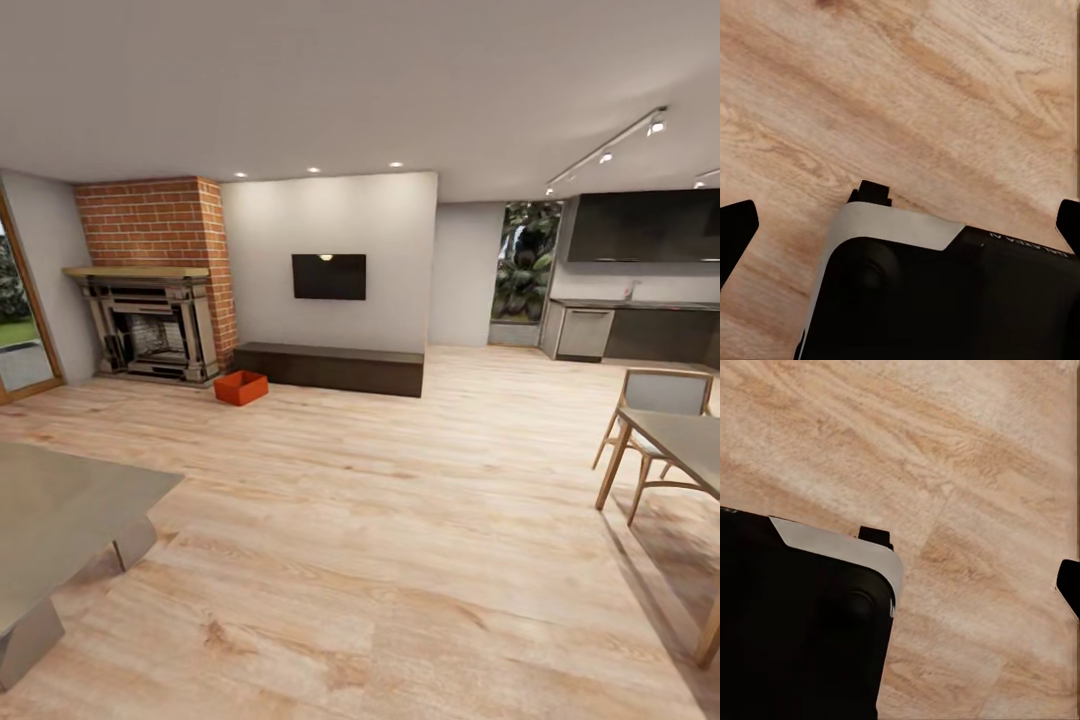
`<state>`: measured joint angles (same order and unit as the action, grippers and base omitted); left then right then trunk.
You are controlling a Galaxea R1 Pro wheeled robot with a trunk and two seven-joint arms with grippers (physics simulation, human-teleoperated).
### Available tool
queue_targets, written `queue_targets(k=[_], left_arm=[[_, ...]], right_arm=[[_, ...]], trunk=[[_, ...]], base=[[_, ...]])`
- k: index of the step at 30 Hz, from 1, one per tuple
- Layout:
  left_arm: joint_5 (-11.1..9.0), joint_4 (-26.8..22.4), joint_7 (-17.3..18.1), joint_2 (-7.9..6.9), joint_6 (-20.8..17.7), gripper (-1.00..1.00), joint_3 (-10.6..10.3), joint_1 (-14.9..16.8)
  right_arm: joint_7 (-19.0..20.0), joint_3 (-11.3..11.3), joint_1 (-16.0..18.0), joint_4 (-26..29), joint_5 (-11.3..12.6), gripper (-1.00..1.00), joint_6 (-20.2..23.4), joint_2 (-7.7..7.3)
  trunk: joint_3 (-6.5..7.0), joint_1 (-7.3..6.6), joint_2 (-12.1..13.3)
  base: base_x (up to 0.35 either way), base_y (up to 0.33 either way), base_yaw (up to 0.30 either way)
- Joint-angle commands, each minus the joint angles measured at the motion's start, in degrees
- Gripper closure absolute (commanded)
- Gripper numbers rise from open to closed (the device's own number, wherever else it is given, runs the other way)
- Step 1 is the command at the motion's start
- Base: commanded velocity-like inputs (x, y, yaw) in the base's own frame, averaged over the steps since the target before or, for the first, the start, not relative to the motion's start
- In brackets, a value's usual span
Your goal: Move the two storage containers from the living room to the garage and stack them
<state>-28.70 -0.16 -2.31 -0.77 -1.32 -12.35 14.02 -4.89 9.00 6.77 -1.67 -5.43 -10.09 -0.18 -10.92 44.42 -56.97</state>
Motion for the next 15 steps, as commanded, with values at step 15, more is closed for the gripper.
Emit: queue_targets(k=[15], left_arm=[[-0.5, 0.0, -0.1, -0.02, -0.1, -1.0, -0.5, 0.0]], right_arm=[[-0.5, 0.1, 0.1, -0.2, -0.6, -1.0, -0.7, -0.08]], trunk=[[-0.08, 0.04, 0.0]], base=[[0.324, 0.0, 0.0]])
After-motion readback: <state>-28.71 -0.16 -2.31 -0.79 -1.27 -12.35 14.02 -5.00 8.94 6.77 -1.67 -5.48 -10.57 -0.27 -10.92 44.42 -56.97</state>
